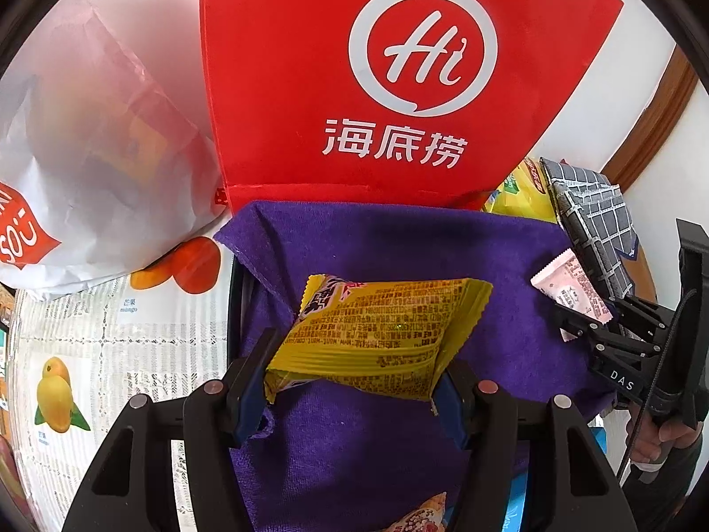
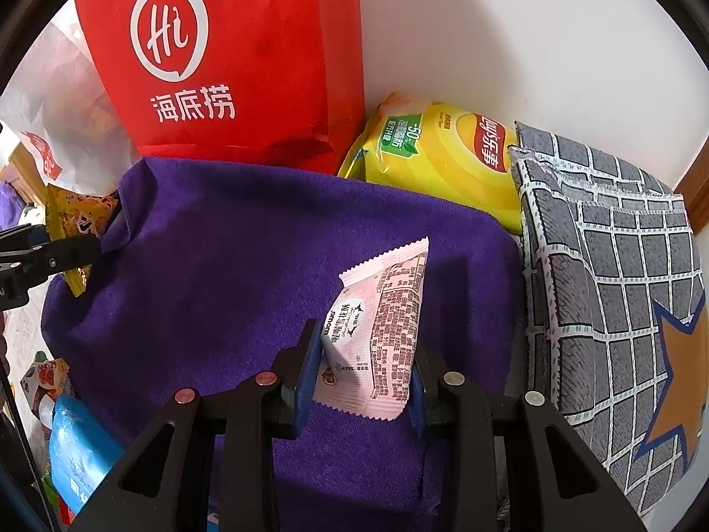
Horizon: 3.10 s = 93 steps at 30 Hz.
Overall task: Organize snacks
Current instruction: 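Open the right tool to drop the pink candy on the towel while the left tool releases the yellow bag, then move both tools back down to the snack pile, then grasp the pink Toy Story lollipop with the right tool while the left tool grasps the panda-print bag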
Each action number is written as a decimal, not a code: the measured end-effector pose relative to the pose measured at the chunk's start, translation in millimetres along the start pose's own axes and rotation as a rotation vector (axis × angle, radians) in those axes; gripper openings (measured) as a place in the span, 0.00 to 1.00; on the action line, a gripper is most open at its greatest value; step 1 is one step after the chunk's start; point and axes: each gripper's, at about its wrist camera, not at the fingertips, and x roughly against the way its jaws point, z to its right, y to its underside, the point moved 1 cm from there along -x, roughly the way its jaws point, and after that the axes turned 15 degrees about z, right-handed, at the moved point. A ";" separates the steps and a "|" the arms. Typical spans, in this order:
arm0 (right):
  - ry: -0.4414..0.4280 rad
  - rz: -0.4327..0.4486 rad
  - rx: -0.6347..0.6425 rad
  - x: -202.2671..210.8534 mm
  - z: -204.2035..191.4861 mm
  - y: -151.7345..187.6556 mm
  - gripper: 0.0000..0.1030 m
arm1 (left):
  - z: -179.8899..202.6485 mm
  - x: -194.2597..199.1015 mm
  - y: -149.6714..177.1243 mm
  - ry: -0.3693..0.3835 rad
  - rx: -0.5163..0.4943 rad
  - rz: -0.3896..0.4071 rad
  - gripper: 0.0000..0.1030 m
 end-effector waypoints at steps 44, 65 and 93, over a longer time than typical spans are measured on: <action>0.029 0.220 -0.020 84.6 -12.6 -28.0 0.46 | 9.9 39.9 -15.1 0.052 -0.015 0.063 0.78; 0.013 0.215 -0.061 195.6 -63.2 30.9 0.50 | 19.4 152.5 -10.4 0.060 -0.040 0.173 0.78; -0.072 -0.147 0.038 153.8 -109.7 145.8 0.26 | -4.7 214.2 69.4 0.037 0.004 0.133 0.78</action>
